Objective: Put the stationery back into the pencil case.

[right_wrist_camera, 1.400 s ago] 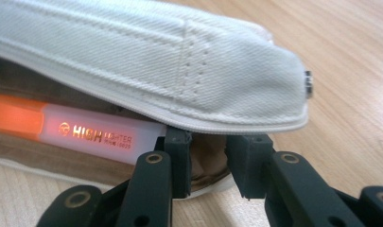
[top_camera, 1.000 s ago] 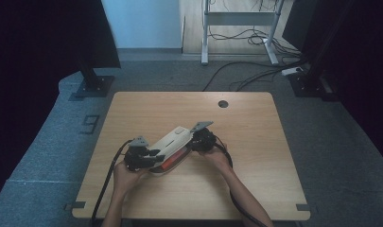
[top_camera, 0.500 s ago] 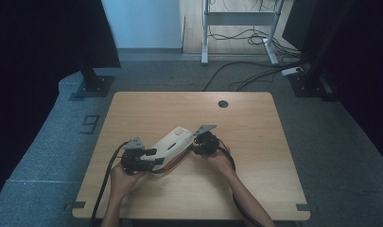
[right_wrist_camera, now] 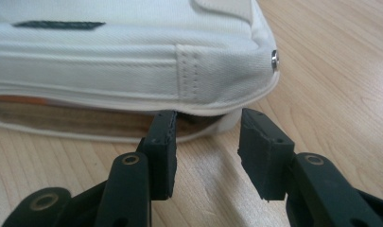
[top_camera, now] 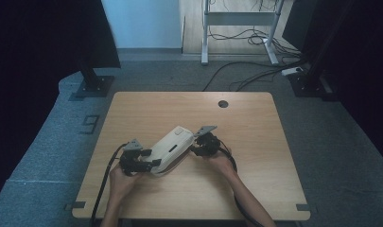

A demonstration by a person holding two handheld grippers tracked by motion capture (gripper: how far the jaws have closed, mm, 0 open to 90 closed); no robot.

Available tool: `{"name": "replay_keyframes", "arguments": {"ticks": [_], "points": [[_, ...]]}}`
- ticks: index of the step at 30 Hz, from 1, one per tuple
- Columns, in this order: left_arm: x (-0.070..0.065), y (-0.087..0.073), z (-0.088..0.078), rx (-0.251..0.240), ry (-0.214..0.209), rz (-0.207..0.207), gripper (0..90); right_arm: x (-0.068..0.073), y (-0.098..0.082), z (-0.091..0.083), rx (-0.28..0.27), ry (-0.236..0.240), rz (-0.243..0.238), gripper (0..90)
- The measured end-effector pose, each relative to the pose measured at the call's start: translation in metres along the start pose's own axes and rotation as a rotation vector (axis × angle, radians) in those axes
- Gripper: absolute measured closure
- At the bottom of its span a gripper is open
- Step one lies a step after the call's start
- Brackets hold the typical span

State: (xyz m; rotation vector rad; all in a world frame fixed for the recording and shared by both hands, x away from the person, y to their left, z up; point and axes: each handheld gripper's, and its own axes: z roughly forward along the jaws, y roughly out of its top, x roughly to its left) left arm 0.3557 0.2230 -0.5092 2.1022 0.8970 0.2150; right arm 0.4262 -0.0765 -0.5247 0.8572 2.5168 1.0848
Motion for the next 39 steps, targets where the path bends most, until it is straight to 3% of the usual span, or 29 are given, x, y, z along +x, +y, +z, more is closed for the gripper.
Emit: {"name": "replay_keyframes", "arguments": {"ticks": [7, 13, 16, 21, 30, 39], "points": [[-0.002, 0.001, 0.0, -0.006, 0.016, 0.001, 29.3, 0.0, 0.001, -0.005, -0.009, 0.004, 0.002, 53.7], [-0.003, 0.003, -0.008, -0.011, 0.035, 0.012, 24.3, 0.003, 0.002, -0.009, 0.001, 0.032, -0.018, 45.1], [-0.002, 0.003, -0.018, -0.029, 0.028, 0.017, 22.3, 0.006, 0.001, -0.015, 0.01, 0.04, -0.018, 37.6], [-0.002, 0.003, -0.029, -0.036, 0.054, 0.032, 19.1, 0.007, 0.002, -0.025, 0.002, 0.041, -0.022, 30.5], [0.008, -0.004, -0.052, -0.062, 0.073, 0.037, 13.8, 0.01, -0.004, -0.054, -0.018, 0.04, -0.022, 14.9], [0.018, -0.013, -0.061, -0.032, 0.122, 0.036, 3.5, 0.006, -0.024, -0.076, -0.019, 0.007, -0.024, 10.2]]}}
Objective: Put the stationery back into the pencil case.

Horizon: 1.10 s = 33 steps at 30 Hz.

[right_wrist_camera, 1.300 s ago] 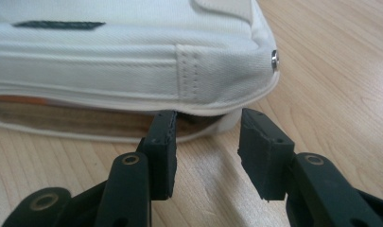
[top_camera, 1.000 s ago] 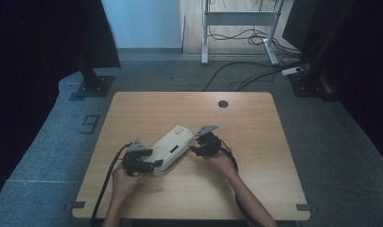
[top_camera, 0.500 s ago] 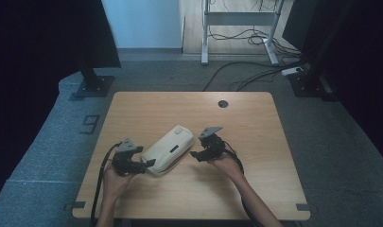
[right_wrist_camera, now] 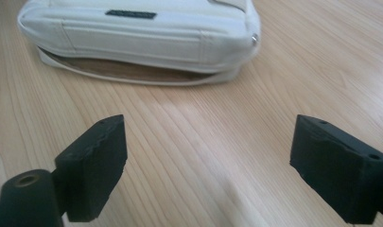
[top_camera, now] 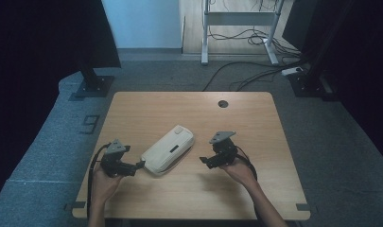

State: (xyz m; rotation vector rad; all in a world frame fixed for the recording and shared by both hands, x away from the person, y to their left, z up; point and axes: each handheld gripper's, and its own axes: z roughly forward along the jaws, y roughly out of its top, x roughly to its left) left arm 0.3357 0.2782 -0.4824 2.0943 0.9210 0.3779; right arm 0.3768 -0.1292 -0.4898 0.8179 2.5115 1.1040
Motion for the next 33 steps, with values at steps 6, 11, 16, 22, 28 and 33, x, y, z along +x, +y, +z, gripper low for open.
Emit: {"name": "replay_keyframes", "arguments": {"ticks": [6, 11, 16, 22, 28, 33], "points": [[0.007, -0.008, 0.0, 0.017, 0.024, -0.014, 0.0, -0.006, -0.018, -0.018, -0.025, -0.042, 0.029, 6.5], [0.011, -0.013, 0.003, 0.03, 0.03, -0.022, 0.0, -0.011, -0.03, -0.03, -0.033, -0.073, 0.047, 4.8], [0.015, -0.02, 0.011, 0.076, 0.041, -0.026, 0.0, -0.017, -0.049, -0.045, -0.044, -0.112, 0.072, 3.5], [0.02, -0.029, 0.022, 0.097, 0.043, -0.038, 0.0, -0.021, -0.071, -0.053, -0.041, -0.141, 0.104, 3.5], [0.023, -0.036, 0.031, 0.117, 0.047, -0.04, 0.0, -0.025, -0.094, -0.057, -0.022, -0.182, 0.134, 3.5], [0.026, -0.043, 0.038, 0.148, 0.057, -0.045, 0.0, -0.026, -0.112, -0.059, -0.021, -0.2, 0.179, 3.8]]}}
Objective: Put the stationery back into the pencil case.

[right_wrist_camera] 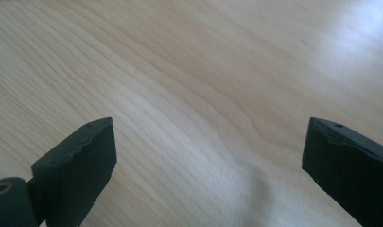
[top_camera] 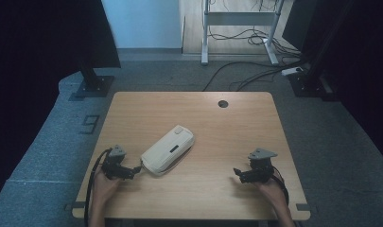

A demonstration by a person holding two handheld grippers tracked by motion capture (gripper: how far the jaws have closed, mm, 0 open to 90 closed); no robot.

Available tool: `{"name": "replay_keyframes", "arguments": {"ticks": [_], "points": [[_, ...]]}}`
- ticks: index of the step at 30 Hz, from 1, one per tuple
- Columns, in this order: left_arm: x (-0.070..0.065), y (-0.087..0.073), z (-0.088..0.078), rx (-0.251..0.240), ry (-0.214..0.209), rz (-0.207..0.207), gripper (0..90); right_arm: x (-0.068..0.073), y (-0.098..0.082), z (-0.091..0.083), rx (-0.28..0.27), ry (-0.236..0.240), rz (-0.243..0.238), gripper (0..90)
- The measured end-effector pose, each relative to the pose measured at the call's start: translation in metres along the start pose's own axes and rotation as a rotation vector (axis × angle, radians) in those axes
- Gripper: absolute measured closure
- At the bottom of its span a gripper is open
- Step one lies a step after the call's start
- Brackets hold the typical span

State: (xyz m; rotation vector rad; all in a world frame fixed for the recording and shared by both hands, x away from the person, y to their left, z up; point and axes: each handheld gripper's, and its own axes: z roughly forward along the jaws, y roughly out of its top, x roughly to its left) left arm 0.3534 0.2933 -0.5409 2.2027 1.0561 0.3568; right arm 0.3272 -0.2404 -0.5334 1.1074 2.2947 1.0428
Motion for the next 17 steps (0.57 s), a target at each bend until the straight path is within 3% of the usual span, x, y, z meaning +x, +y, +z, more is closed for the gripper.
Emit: {"name": "replay_keyframes", "arguments": {"ticks": [4, 8, 17], "points": [[-0.001, -0.003, 0.007, 0.011, 0.028, 0.013, 0.0, -0.003, -0.013, 0.002, 0.019, -0.005, 0.021, 4.0], [-0.002, -0.002, 0.007, 0.012, 0.031, 0.005, 0.0, -0.005, -0.024, 0.006, 0.046, 0.006, 0.034, 3.5], [-0.007, -0.004, 0.006, 0.011, 0.069, -0.035, 0.0, -0.006, -0.027, 0.004, 0.052, 0.015, 0.031, 4.1]]}}
